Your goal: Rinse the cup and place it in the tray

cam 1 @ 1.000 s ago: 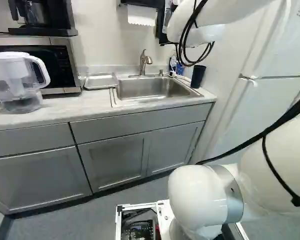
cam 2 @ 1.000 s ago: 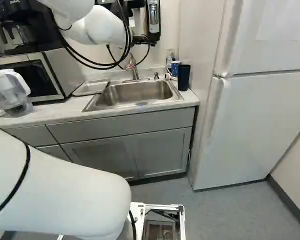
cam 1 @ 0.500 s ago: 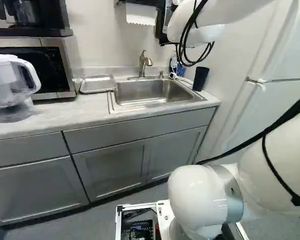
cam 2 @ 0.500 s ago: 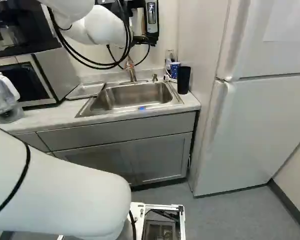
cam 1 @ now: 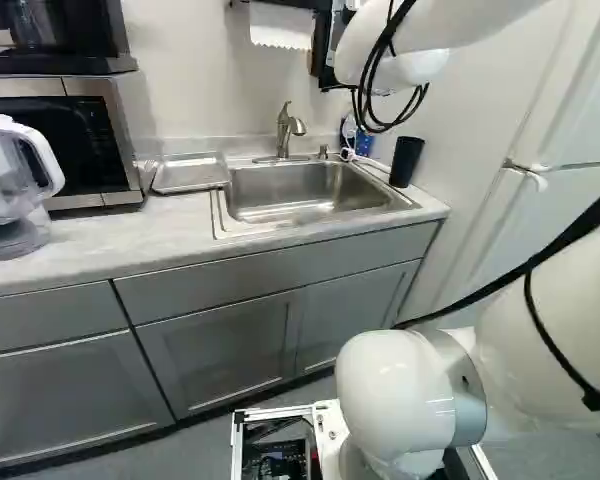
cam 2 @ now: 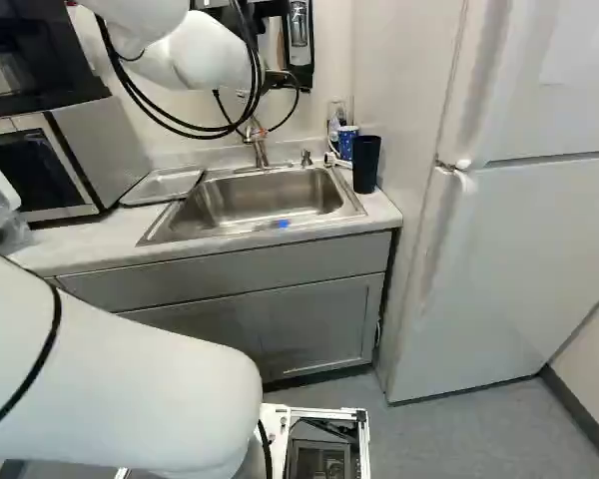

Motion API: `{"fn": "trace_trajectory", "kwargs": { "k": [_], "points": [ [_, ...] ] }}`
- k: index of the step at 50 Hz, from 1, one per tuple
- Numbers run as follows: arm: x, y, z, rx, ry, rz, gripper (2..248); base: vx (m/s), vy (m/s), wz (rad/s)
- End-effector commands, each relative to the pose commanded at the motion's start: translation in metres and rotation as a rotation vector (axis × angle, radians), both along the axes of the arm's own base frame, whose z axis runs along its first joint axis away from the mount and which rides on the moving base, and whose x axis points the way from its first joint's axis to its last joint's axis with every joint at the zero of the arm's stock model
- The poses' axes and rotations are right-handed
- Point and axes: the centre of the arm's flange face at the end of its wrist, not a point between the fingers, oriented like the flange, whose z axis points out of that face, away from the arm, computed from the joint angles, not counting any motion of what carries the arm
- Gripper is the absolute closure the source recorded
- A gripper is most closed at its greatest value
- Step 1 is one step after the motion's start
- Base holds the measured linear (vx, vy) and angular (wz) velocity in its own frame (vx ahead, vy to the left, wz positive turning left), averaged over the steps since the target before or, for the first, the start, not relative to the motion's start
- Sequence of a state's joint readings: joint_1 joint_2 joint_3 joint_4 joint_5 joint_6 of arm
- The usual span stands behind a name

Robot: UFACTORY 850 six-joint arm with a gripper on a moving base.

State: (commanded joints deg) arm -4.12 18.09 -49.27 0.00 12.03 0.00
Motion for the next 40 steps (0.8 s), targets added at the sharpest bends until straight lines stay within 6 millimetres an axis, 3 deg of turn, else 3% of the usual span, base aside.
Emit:
{"fn": "trace_trajectory", "kwargs": {
  "k": [40],
  "points": [
    [0.0098, 0.0029, 0.0009, 0.000, 0.004, 0.008, 3, -0.002, 0.000, 0.000]
  ]
}}
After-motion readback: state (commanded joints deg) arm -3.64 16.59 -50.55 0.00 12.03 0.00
